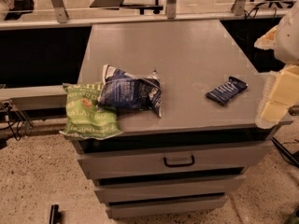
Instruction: Pick rxbar blueberry
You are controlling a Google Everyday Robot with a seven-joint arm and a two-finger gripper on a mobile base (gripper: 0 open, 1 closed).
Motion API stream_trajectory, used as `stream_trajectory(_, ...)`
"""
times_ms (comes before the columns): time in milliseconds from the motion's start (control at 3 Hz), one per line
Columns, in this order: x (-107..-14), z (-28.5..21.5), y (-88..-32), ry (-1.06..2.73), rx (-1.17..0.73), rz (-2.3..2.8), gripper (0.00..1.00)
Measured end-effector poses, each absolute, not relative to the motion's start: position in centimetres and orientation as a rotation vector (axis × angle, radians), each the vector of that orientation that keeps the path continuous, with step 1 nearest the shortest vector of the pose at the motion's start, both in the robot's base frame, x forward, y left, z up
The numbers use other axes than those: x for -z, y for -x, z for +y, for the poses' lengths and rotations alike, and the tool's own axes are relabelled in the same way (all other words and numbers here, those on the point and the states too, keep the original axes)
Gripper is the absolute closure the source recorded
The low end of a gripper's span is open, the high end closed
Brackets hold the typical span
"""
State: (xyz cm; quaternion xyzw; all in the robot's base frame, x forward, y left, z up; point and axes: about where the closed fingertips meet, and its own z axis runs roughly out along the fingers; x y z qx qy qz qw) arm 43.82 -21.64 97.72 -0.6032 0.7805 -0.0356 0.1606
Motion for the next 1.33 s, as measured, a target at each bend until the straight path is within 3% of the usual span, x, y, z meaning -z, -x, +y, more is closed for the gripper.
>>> stream_trajectory(667,-97.2,-21.9,-45.3,1.805,0.135,2.181,0.0)
stream_trajectory(1333,-93.9,-22.8,-54.7,2.228,0.102,1.857,0.0)
